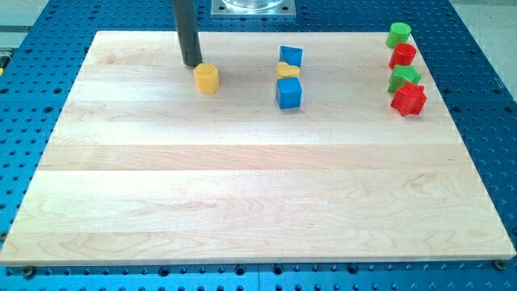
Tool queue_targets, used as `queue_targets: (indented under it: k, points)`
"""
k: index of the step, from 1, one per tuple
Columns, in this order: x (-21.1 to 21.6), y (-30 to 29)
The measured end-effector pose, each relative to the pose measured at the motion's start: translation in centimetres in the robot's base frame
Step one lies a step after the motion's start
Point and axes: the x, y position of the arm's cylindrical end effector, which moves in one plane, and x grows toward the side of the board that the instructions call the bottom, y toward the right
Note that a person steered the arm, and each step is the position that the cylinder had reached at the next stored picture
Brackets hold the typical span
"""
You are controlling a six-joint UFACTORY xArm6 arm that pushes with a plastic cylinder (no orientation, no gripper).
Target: Push the hexagon below the cube
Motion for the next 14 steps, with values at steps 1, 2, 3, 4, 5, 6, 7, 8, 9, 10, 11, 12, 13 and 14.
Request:
queue_targets:
  k: [1,2,3,4,5,6,7,8,9,10,11,12,13,14]
  points:
    - [5.7,0.9]
    - [12.3,1.1]
    - [15.0,1.7]
    - [15.0,2.3]
    - [13.2,1.2]
    - [10.4,0.5]
    - [9.6,1.3]
    - [11.4,5.3]
    - [12.6,8.9]
    - [12.6,9.0]
    - [13.4,4.9]
    - [15.5,2.6]
    - [16.6,6.0]
    - [15.2,10.0]
